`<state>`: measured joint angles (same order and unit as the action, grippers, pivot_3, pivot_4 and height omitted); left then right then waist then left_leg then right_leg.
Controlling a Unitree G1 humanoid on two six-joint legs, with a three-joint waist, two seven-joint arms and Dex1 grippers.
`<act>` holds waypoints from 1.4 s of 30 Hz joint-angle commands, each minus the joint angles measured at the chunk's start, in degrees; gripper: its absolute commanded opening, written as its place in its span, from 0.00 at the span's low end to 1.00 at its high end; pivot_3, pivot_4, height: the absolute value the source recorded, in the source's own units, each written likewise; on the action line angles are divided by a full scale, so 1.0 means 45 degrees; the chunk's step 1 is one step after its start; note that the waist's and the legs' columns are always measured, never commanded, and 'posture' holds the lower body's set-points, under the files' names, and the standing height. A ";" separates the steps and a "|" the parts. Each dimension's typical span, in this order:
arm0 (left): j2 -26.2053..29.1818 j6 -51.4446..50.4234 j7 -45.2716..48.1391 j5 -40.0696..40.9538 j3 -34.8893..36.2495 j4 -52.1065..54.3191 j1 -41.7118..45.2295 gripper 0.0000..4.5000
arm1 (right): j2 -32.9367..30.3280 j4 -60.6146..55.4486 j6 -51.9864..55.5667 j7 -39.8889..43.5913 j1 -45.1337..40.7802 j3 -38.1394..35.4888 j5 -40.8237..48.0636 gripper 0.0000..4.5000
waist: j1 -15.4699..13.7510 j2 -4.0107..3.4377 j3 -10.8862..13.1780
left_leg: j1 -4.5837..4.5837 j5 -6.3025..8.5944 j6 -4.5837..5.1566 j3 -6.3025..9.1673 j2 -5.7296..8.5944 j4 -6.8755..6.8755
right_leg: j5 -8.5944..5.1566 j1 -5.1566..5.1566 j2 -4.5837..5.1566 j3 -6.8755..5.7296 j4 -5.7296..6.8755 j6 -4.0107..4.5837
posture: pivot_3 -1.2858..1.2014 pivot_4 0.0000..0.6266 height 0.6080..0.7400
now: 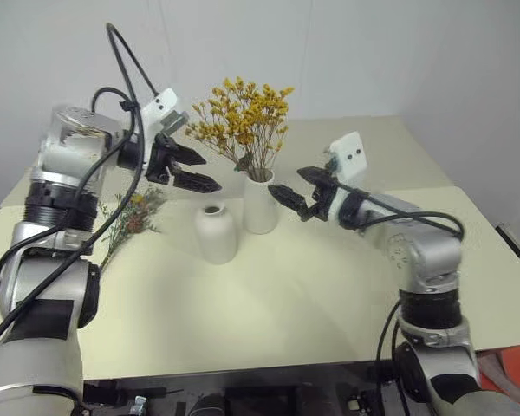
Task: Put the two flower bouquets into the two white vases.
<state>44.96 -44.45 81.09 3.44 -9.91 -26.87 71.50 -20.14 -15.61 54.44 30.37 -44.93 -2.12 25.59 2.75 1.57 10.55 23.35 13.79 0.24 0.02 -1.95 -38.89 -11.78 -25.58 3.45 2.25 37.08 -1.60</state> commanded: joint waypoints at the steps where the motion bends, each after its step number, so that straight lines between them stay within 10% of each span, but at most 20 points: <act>1: 0.0756 -0.0983 -0.0562 0.0172 0.0457 0.1162 -0.0287 1.00 | -0.0822 -0.1224 0.1031 0.1343 -0.0428 -0.0659 0.1858 0.99 | -0.0030 0.0000 0.0000 | -0.0002 0.0000 0.0000 0.0000 0.0000 0.0000 | 0.0000 0.0002 0.0000 -0.0002 0.0000 0.0000 | 0.52 0.24 1.00; 12: 0.2420 -0.7089 -0.4142 0.0780 0.1876 0.4362 -0.2036 1.00 | -0.2014 0.0113 0.3576 0.2888 -0.3156 -0.0949 0.5276 0.99 | -0.0003 0.0004 0.0001 | -0.0032 0.0000 0.0000 -0.0004 -0.0007 -0.0007 | -0.0004 -0.0005 -0.0014 0.0020 -0.0006 0.0000 | 0.52 0.24 1.00; 22: 0.3687 -1.0050 -0.5903 0.0686 -0.1271 0.1621 -0.0968 1.00 | -0.1795 0.1110 0.2862 0.3598 -0.4352 0.0945 0.4611 0.99 | -0.0070 0.0014 0.0005 | -0.0028 0.0000 0.0000 -0.0007 0.0002 -0.0013 | -0.0007 -0.0005 -0.0007 0.0013 -0.0013 -0.0002 | 0.52 0.24 1.00; 42: 0.0441 -0.4804 -0.6524 -0.1460 -0.3875 -0.9024 0.1859 1.00 | -0.1303 0.1886 0.2329 0.3961 -0.5156 0.1548 0.4020 0.99 | -0.0095 0.0042 -0.0002 | 0.0090 -0.0002 -0.0003 -0.0011 0.0006 -0.0024 | -0.0001 -0.0114 0.0000 0.0008 0.0012 0.0005 | 0.52 0.24 1.00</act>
<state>46.92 -69.23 52.75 -1.29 -28.87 -64.86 78.28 -25.99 -6.09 66.39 48.18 -66.60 6.25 43.70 2.32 1.76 10.55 23.77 13.78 0.23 -0.03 -1.92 -39.00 -11.78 -26.10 3.46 2.28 37.15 -1.58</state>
